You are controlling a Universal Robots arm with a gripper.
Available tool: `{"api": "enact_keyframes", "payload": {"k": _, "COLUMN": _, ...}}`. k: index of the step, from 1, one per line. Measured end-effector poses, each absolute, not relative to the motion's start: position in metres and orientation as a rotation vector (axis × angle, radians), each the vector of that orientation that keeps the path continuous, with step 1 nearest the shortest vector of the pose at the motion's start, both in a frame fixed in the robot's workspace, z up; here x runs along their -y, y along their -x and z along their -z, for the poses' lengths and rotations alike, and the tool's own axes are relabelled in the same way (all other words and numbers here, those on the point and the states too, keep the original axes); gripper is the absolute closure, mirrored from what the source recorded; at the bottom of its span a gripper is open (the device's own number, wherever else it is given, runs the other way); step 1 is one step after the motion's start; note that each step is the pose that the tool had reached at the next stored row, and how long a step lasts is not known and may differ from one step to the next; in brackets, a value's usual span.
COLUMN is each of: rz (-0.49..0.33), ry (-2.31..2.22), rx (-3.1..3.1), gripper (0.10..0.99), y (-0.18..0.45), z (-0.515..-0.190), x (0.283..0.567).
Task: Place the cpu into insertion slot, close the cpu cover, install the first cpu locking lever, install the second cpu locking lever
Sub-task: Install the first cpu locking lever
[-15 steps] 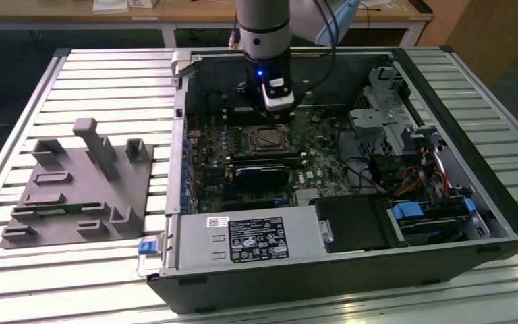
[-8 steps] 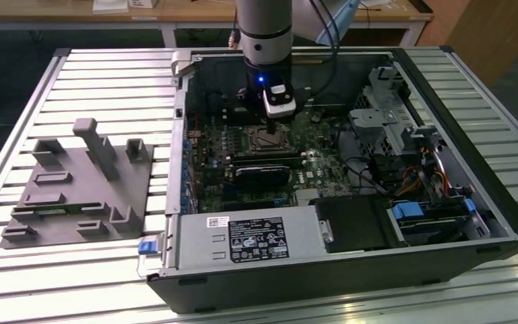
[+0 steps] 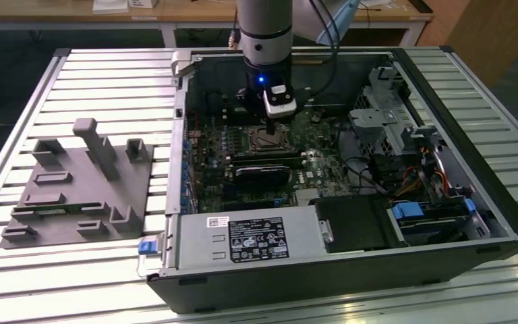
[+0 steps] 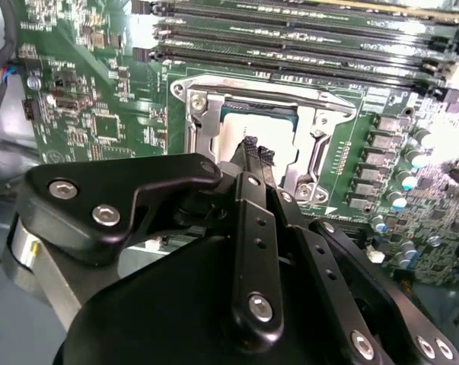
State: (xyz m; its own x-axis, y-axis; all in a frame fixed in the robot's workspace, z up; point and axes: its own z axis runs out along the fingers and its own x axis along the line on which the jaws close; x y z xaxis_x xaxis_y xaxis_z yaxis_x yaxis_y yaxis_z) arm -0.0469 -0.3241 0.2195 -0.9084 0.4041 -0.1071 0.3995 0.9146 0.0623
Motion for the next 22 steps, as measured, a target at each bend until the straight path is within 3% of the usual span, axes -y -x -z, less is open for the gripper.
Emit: {"api": "enact_keyframes", "payload": {"k": 22, "rz": -0.048, "ry": -0.308, "rx": -3.009, "gripper": 0.98, "y": 0.047, "z": -0.233, "x": 0.324}}
